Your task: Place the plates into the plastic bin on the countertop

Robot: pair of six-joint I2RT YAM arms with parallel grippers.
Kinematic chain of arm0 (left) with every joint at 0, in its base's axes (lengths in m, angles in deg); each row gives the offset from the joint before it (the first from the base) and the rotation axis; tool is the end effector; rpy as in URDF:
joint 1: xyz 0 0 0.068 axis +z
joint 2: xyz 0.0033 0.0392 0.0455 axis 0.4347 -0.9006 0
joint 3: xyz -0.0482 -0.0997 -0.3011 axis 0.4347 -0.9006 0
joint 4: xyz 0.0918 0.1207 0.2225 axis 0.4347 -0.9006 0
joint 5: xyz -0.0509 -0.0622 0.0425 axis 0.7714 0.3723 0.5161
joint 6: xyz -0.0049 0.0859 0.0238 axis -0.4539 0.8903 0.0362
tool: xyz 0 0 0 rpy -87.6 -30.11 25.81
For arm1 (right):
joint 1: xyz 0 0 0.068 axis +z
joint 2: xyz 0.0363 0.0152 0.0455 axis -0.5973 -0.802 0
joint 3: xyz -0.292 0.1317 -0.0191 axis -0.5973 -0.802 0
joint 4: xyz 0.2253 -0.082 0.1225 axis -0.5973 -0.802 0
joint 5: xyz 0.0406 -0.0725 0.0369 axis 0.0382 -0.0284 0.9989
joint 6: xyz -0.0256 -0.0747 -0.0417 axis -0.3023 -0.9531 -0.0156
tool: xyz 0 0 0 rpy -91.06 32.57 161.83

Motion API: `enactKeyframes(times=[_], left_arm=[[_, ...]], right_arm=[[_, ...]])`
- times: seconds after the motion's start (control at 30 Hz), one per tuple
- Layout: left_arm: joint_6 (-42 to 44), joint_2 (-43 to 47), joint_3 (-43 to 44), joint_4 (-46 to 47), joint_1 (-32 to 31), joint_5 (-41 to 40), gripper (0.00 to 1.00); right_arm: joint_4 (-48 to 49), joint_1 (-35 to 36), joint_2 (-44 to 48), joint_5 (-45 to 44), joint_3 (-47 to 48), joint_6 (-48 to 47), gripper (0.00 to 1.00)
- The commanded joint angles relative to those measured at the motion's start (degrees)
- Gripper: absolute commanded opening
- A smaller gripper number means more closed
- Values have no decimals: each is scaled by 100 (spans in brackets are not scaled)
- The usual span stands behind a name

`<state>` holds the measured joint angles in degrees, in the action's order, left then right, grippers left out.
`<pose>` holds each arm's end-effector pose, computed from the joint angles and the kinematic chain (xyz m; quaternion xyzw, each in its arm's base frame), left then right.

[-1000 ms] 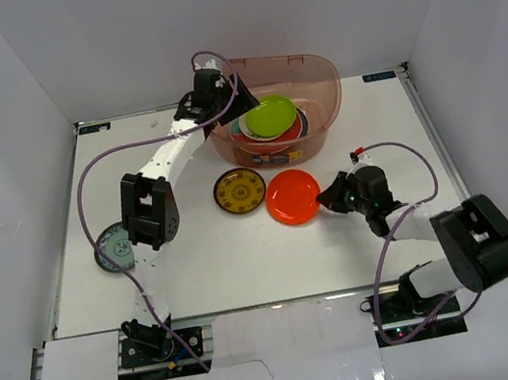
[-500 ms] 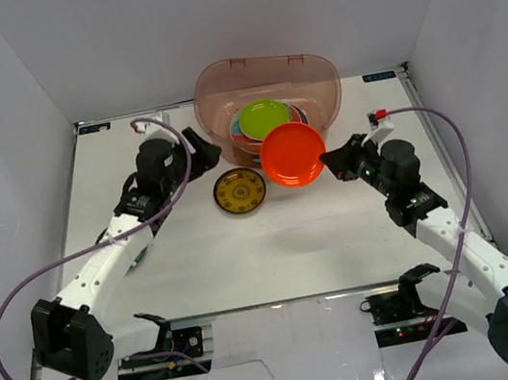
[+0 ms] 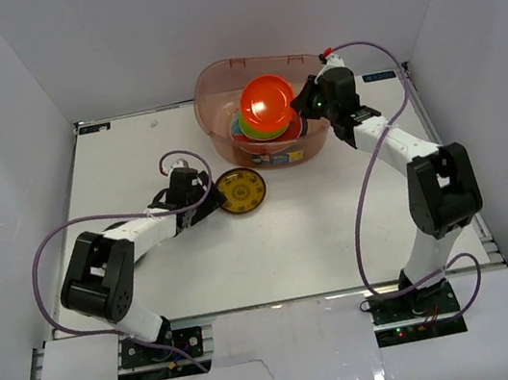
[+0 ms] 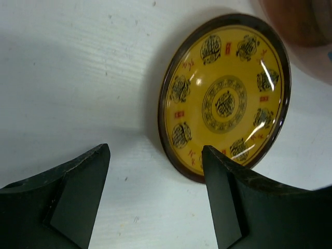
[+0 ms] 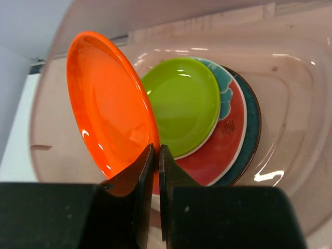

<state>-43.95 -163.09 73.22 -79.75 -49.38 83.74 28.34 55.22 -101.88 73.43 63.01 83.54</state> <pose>0.3134 -0.1313 0.1772 -0.1690 0.9194 -0.1680 0.3128 0.4453 0.1531 0.3396 0.0557 0.7820 0.2645 0.5617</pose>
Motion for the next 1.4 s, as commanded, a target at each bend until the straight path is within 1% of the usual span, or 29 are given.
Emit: enactKeyframes(times=[0.0, 0.1, 0.13, 0.2, 0.23, 0.3, 0.33, 0.4, 0.43, 0.47, 0.53, 0.57, 0.6, 0.63, 0.67, 0.73, 0.77, 0.83, 0.87, 0.93, 0.97, 1.03, 1.13, 1.17, 1.2, 1.27, 1.3, 1.33, 1.37], left_arm=[[-219, -293, 266, 610, 103, -21, 82], [-263, -609, 337, 770, 120, -29, 82], [-255, -689, 363, 788, 129, -56, 82], [-272, -943, 495, 735, 129, -117, 80], [-281, -1006, 521, 735, 129, -143, 78], [-298, -1146, 548, 787, 121, -179, 74], [-307, -1190, 556, 814, 120, -205, 70], [-307, -1270, 600, 832, 121, -240, 61], [-316, -1357, 618, 814, 129, -275, 57], [-307, -1375, 627, 788, 121, -293, 43], [-325, -1384, 618, 726, 129, -355, 19], [-290, -1341, 618, 639, 129, -363, 4], [-264, -1297, 618, 595, 121, -372, 0], [-237, -1244, 592, 533, 120, -390, 0], [-211, -1078, 574, 446, 129, -416, 0], [-114, -823, 461, 130, 120, -495, 0], [-79, -474, 399, -37, 120, -487, 0], [0, 11, 215, -178, 129, -320, 0], [26, 587, 31, -310, 121, -250, 0], [97, 1223, -111, -503, 120, -22, 0], [114, 1861, -164, -739, 120, 66, 0], [132, 2436, -103, -978, 112, 294, 0], [62, 2948, 405, -1260, 112, 375, 0], [62, 2905, 625, -1338, 112, 566, 0], [53, 2800, 1114, -1348, 112, 629, 0], [62, 2265, 1617, -1313, 103, 753, 0], [62, 2037, 2125, -1313, 103, 761, 0], [71, 1539, 2365, -1261, 103, 796, 0], [123, 1290, 2602, -1217, 77, 797, 0]], right_arm=[[-171, -26, -434, -7, 770, -100, 11], [-215, -26, -725, 20, 991, -83, 22], [-232, -26, -769, 29, 1027, -83, 35], [-250, -18, -743, 116, 1053, -100, 47], [-250, -26, -700, 143, 1027, -118, 55], [-189, -18, -463, 204, 783, -153, 61], [-154, -18, -357, 231, 659, -162, 64], [-58, -18, 55, 327, 369, -197, 64], [13, -26, 405, 371, -32, -197, 64], [109, -26, 591, 476, -280, -197, 64], [355, -18, 995, 573, -807, -188, 64], [408, -18, 1397, 626, -1323, -188, 64], [444, -18, 1610, 635, -1581, -188, 64], [496, -9, 2021, 635, -1827, -197, 64], [523, -18, 2226, 679, -2308, -197, 64], [593, 0, 2874, 758, -2803, -171, 64], [576, 35, 3078, 828, -3275, -127, 64], [550, 70, 3709, 907, -3760, -57, 64], [567, 88, 3904, 969, -4285, 31, 65], [567, 97, 4474, 1030, -4780, 110, 66], [541, 97, 4625, 1109, -5209, 198, 66], [532, 123, 5020, 1197, -5581, 277, 66], [576, 175, 5285, 1285, -6125, 418, 65], [619, 211, 5321, 1312, -6214, 427, 65], [689, 220, 5330, 1321, -6293, 436, 65], [716, 255, 5304, 1347, -6400, 436, 65], [725, 264, 5295, 1356, -6417, 436, 65], [769, 290, 5278, 1365, -6461, 419, 65], [787, 299, 5277, 1373, -6470, 418, 65]])
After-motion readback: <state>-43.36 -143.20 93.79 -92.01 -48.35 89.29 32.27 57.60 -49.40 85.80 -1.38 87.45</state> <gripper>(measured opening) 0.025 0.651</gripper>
